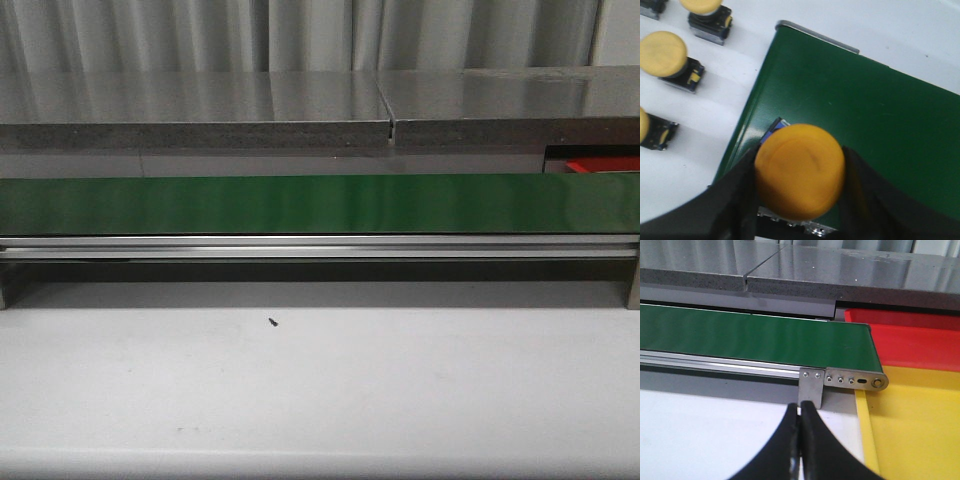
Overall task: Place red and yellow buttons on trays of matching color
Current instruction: 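Carry the yellow button onto the green belt and open the left gripper, then move the left gripper back to the buttons and grasp a red button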
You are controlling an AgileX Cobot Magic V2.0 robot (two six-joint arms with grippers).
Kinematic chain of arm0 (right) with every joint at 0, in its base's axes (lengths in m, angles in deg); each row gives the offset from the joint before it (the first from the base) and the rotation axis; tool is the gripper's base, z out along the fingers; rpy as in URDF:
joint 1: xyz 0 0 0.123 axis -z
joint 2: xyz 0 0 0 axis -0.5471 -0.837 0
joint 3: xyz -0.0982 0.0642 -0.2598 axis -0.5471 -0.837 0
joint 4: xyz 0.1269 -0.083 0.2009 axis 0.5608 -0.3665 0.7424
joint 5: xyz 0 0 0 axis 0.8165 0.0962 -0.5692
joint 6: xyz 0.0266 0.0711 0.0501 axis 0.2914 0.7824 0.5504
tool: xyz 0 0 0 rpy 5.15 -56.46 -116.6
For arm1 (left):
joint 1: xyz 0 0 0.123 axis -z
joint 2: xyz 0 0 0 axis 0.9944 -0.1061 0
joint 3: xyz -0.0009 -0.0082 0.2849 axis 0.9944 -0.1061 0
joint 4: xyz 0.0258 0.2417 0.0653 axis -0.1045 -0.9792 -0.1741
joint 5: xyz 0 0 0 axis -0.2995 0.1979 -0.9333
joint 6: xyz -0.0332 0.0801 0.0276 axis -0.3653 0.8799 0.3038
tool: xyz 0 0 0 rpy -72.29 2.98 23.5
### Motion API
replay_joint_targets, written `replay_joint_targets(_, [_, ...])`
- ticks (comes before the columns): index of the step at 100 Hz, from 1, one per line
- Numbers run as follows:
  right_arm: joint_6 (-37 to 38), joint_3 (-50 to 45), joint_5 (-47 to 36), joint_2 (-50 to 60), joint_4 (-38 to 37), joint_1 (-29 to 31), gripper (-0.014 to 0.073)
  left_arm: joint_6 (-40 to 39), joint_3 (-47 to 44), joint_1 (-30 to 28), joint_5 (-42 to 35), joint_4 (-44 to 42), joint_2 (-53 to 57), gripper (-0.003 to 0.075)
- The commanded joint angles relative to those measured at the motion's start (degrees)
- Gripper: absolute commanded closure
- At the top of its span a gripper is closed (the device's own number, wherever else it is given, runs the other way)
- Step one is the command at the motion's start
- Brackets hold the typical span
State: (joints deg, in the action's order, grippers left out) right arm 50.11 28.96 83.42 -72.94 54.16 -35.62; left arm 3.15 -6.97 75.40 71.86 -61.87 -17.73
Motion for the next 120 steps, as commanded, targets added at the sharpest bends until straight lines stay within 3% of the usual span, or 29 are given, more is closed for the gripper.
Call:
replay_joint_targets(1, [-0.3, 0.0, -4.5, 1.0, -0.6, -0.1, 0.0661, -0.1, 3.1, 1.2, -2.1, 2.1, 0.6, 0.068])
replay_joint_targets(47, [-0.3, 0.0, -4.5, 1.0, -0.6, -0.1, 0.0661, 0.3, 5.5, 1.6, -0.7, 4.0, -4.6, 0.065])
replay_joint_targets(56, [-0.3, 0.0, -4.5, 1.0, -0.6, -0.1, 0.0661, 1.8, 5.6, 1.6, -0.6, 4.2, -4.6, 0.0549])
replay_joint_targets(73, [-0.3, 0.0, -4.5, 1.0, -0.6, -0.1, 0.0661, 2.9, 5.6, 1.6, -0.2, 4.1, -4.6, 0.0182])
replay_joint_targets(80, [-0.3, 0.0, -4.5, 1.0, -0.6, -0.1, 0.0661, 2.9, 5.6, 1.6, -0.2, 4.3, -4.6, 0.0083])
replay_joint_targets(120, [-0.3, 0.0, -4.5, 1.0, -0.6, -0.1, 0.0661, 5.8, 5.6, 1.6, -0.2, 6.6, 4.0, 0.0062])
